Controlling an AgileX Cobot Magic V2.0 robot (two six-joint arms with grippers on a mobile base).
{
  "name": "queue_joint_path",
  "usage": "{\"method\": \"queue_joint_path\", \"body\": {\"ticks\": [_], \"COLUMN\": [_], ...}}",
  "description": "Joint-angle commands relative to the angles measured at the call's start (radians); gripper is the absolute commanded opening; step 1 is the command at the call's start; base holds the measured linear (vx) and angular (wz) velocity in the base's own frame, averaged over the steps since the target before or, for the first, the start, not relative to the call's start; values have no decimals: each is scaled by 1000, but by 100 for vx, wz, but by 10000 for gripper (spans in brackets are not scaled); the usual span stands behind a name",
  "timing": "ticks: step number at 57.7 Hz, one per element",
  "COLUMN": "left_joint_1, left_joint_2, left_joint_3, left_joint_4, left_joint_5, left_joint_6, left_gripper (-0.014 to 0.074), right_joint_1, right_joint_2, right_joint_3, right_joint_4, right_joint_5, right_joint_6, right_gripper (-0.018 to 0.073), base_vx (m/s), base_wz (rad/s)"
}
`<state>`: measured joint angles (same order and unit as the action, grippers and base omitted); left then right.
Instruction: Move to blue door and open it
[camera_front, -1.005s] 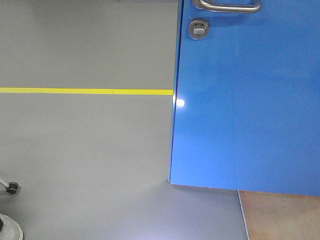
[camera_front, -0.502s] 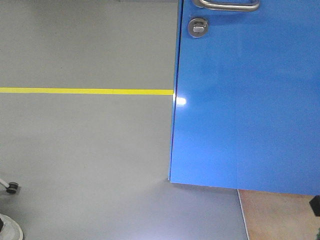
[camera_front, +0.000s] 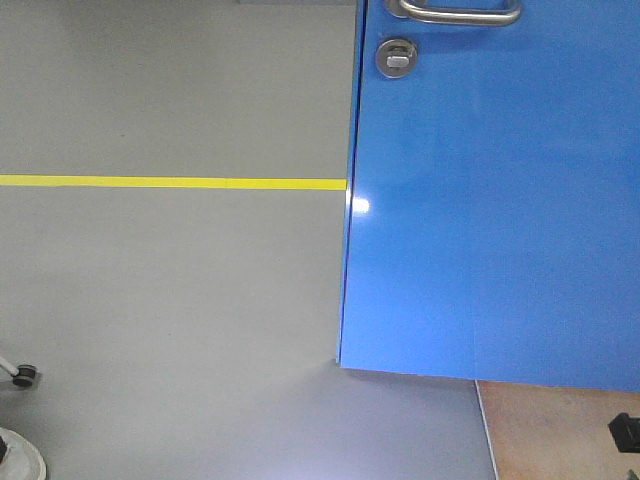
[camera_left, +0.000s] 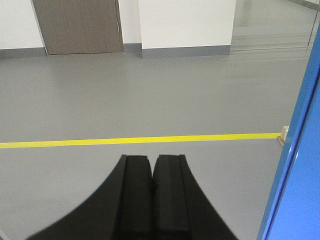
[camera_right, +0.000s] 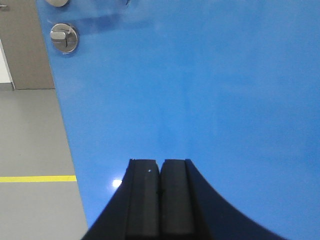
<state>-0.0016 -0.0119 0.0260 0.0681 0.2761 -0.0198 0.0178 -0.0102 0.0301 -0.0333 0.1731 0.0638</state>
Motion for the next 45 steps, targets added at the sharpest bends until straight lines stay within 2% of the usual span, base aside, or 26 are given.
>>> {"method": "queue_joint_path", "body": {"ticks": [1,45], "left_joint_1": [-7,-7], "left_joint_2": [-11,-11], "left_joint_3": [-26,-26], "left_joint_4": [-2,-2], "left_joint_5": [-85,-85], "left_joint_6": [-7,-7], "left_gripper": [73,73], "right_joint_1": [0,0], "right_joint_2": [-16,-16], "right_joint_3": [2,2], "right_joint_4": [2,3], "right_joint_5": [-82,-82], "right_joint_6": [-13,-17], "right_gripper": [12,12], "base_vx": [0,0], "base_wz": [0,0]}}
